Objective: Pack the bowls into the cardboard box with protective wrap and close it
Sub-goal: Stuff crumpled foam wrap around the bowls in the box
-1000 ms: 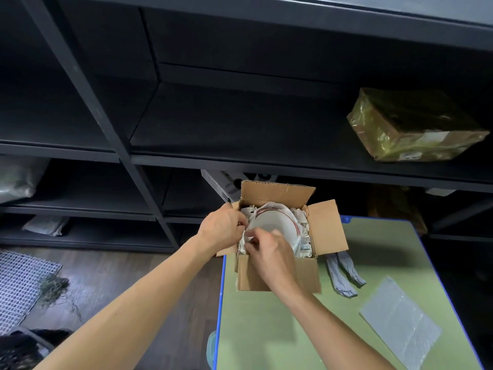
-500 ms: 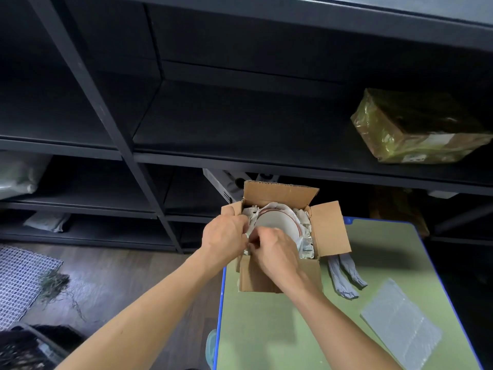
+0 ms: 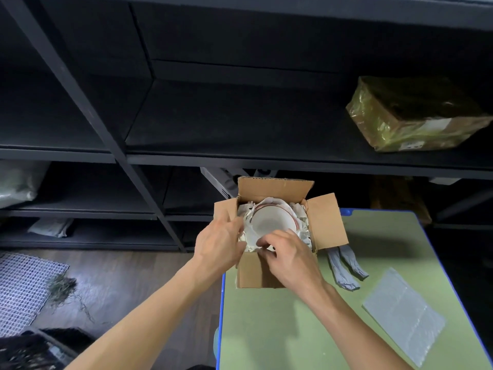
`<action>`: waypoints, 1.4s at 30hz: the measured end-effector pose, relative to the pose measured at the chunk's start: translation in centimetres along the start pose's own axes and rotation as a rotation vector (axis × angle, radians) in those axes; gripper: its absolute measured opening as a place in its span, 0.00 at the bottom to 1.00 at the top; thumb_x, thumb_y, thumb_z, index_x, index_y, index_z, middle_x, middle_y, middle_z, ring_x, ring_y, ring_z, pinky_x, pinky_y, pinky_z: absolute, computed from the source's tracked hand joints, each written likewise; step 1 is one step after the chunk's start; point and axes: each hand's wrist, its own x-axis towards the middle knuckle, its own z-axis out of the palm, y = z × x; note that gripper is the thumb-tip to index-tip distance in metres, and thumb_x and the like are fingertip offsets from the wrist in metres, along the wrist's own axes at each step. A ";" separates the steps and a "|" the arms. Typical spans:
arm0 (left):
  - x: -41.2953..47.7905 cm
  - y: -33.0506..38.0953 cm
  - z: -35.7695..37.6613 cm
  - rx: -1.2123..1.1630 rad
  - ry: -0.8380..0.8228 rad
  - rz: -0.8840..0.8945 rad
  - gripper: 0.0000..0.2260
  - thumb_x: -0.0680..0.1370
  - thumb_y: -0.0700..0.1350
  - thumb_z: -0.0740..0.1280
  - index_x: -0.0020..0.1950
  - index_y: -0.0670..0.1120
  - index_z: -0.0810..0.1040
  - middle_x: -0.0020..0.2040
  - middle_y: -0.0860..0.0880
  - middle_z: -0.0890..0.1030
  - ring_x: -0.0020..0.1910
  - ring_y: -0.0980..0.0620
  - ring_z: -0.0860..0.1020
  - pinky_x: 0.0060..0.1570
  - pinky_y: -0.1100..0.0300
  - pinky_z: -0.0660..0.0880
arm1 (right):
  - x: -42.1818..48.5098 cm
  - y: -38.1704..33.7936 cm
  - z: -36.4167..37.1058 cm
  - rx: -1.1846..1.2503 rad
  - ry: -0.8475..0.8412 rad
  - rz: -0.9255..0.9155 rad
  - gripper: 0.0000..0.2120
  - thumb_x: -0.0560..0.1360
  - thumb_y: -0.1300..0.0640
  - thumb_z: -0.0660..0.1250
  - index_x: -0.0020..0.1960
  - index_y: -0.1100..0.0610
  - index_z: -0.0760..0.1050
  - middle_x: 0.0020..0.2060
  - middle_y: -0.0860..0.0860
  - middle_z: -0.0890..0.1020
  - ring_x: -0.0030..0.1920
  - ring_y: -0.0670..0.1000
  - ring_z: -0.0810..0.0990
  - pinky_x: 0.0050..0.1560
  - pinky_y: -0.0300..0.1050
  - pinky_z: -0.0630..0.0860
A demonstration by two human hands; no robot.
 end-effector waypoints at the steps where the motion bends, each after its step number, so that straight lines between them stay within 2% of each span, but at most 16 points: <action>1: 0.0 0.2 -0.1 0.002 -0.016 -0.017 0.08 0.75 0.49 0.67 0.52 0.49 0.75 0.50 0.50 0.71 0.38 0.48 0.70 0.35 0.57 0.66 | -0.2 0.0 0.1 -0.005 0.005 -0.007 0.06 0.79 0.52 0.66 0.54 0.48 0.81 0.50 0.41 0.81 0.55 0.46 0.73 0.47 0.42 0.74; 3: 0.3 0.8 -0.2 0.011 -0.045 -0.061 0.06 0.75 0.45 0.66 0.50 0.48 0.75 0.51 0.49 0.71 0.38 0.47 0.71 0.34 0.56 0.66 | -0.6 -0.1 0.2 -0.011 0.015 -0.018 0.06 0.80 0.51 0.65 0.52 0.48 0.81 0.49 0.42 0.80 0.54 0.45 0.73 0.39 0.32 0.65; 4: 0.5 1.2 -0.2 0.034 -0.056 -0.078 0.05 0.74 0.43 0.66 0.49 0.48 0.75 0.52 0.48 0.72 0.38 0.47 0.72 0.34 0.56 0.66 | -0.8 -0.2 0.2 -0.010 0.022 -0.021 0.06 0.80 0.51 0.65 0.52 0.48 0.80 0.49 0.42 0.79 0.54 0.45 0.72 0.37 0.30 0.62; 8: 1.1 2.2 -0.4 0.137 -0.112 -0.088 0.06 0.76 0.40 0.63 0.52 0.46 0.77 0.57 0.47 0.71 0.39 0.48 0.71 0.34 0.55 0.66 | -1.3 0.1 0.1 -0.001 0.054 -0.064 0.04 0.79 0.52 0.67 0.51 0.49 0.81 0.47 0.43 0.80 0.52 0.46 0.74 0.38 0.33 0.58; 12: 0.9 1.6 -1.1 0.080 -0.119 -0.051 0.06 0.77 0.44 0.62 0.50 0.48 0.78 0.53 0.48 0.72 0.39 0.48 0.73 0.35 0.54 0.72 | -1.9 1.6 -0.2 0.062 0.045 -0.112 0.06 0.78 0.56 0.67 0.52 0.51 0.82 0.46 0.43 0.81 0.52 0.49 0.75 0.48 0.43 0.73; 16: -0.3 0.6 -1.5 -0.039 -0.033 -0.030 0.07 0.79 0.46 0.64 0.55 0.51 0.80 0.49 0.51 0.72 0.39 0.49 0.76 0.40 0.55 0.75 | -2.6 3.1 -0.9 0.077 0.080 -0.126 0.06 0.77 0.59 0.68 0.51 0.51 0.81 0.46 0.42 0.80 0.51 0.48 0.74 0.52 0.41 0.72; 21: -2.0 0.9 0.0 -0.094 0.044 -0.046 0.06 0.79 0.48 0.65 0.52 0.51 0.81 0.47 0.53 0.74 0.38 0.50 0.77 0.39 0.53 0.77 | -3.4 4.7 -1.5 0.104 0.112 -0.163 0.06 0.77 0.62 0.69 0.51 0.52 0.81 0.47 0.42 0.79 0.52 0.48 0.74 0.55 0.39 0.71; 24: -3.1 2.1 0.8 -0.138 0.101 -0.053 0.04 0.78 0.49 0.65 0.48 0.52 0.80 0.45 0.54 0.73 0.37 0.50 0.77 0.37 0.52 0.77 | -4.3 5.6 -2.0 0.150 0.133 -0.160 0.06 0.78 0.61 0.70 0.52 0.53 0.82 0.47 0.41 0.78 0.52 0.46 0.74 0.53 0.38 0.72; 28: -4.6 5.2 2.1 -0.210 0.170 0.032 0.04 0.79 0.51 0.65 0.45 0.52 0.77 0.41 0.56 0.74 0.38 0.52 0.74 0.36 0.52 0.74 | -5.9 7.3 -2.7 0.181 0.113 -0.121 0.03 0.79 0.57 0.69 0.50 0.50 0.80 0.46 0.40 0.76 0.51 0.44 0.75 0.48 0.39 0.74; 34: -5.3 9.5 5.4 -0.293 0.101 0.191 0.08 0.79 0.51 0.62 0.41 0.53 0.72 0.37 0.56 0.76 0.36 0.52 0.74 0.35 0.51 0.72 | -7.9 10.5 -3.0 0.176 0.075 -0.037 0.02 0.79 0.53 0.67 0.50 0.48 0.78 0.45 0.41 0.76 0.48 0.43 0.77 0.45 0.40 0.74; 39: -5.0 14.0 6.5 -0.260 0.031 0.242 0.09 0.80 0.55 0.58 0.49 0.54 0.75 0.41 0.54 0.79 0.41 0.51 0.77 0.38 0.51 0.72 | -9.1 14.6 -3.3 0.129 0.055 0.065 0.04 0.79 0.53 0.68 0.53 0.47 0.78 0.47 0.39 0.78 0.49 0.42 0.78 0.43 0.41 0.76; 42: -4.2 16.7 7.1 -0.254 -0.013 0.285 0.08 0.81 0.54 0.58 0.53 0.54 0.76 0.45 0.55 0.78 0.43 0.51 0.77 0.40 0.52 0.73 | -9.8 17.1 -3.5 0.106 0.025 0.143 0.06 0.79 0.53 0.66 0.56 0.47 0.78 0.50 0.38 0.78 0.50 0.43 0.78 0.45 0.43 0.76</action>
